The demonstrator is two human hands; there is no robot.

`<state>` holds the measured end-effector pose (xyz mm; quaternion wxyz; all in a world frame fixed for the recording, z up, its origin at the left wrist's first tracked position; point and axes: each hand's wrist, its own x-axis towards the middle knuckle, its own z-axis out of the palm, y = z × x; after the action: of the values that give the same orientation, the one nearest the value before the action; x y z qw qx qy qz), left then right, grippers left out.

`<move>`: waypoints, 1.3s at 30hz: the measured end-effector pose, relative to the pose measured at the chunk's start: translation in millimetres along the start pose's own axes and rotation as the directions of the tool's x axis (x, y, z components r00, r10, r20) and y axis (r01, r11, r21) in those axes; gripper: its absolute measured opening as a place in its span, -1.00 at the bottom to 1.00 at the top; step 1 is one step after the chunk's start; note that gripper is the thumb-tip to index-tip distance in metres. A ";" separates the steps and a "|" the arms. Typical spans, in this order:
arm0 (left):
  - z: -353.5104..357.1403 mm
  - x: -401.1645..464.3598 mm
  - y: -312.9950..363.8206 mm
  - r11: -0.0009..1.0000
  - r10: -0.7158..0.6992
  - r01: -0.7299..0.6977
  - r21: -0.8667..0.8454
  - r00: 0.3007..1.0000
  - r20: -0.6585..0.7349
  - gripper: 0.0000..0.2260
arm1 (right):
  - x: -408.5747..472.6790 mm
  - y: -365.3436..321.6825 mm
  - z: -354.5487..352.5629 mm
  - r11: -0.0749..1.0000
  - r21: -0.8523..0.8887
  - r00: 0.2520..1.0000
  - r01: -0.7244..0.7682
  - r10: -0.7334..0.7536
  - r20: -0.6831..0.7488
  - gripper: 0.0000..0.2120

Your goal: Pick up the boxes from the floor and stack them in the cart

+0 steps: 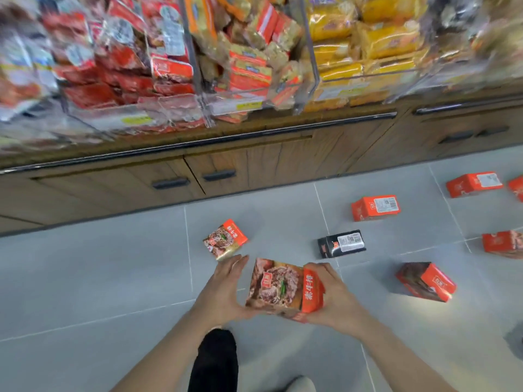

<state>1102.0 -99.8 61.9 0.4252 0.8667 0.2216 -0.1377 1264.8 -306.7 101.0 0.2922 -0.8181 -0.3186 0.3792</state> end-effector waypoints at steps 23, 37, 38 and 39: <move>26.1 26.4 -298.4 0.849 -0.526 0.490 -0.197 0.744 -0.413 -0.21 | 274.1 43.9 225.1 0.812 -0.527 0.907 0.250 -0.005 0.422 -0.09; 55.7 32.0 -337.8 0.826 -0.561 0.494 -0.272 0.671 -0.485 -0.32 | 346.5 56.6 283.1 0.414 -0.693 0.808 0.590 -0.297 0.509 -0.15; 45.8 22.1 -325.1 0.807 -0.587 0.512 -0.293 0.647 -0.486 -0.32 | 339.0 41.9 270.2 0.498 -0.662 0.827 0.561 -0.292 0.481 -0.15; 34.7 10.4 -309.5 0.792 -0.607 0.527 -0.307 0.628 -0.487 -0.32 | 328.8 25.8 256.7 0.571 -0.624 0.842 0.533 -0.282 0.460 -0.14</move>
<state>954.1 42.4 -172.6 0.3324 0.7218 0.6069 0.0124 1233.0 -17.9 -199.4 -0.0335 -0.6966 -0.6664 0.2635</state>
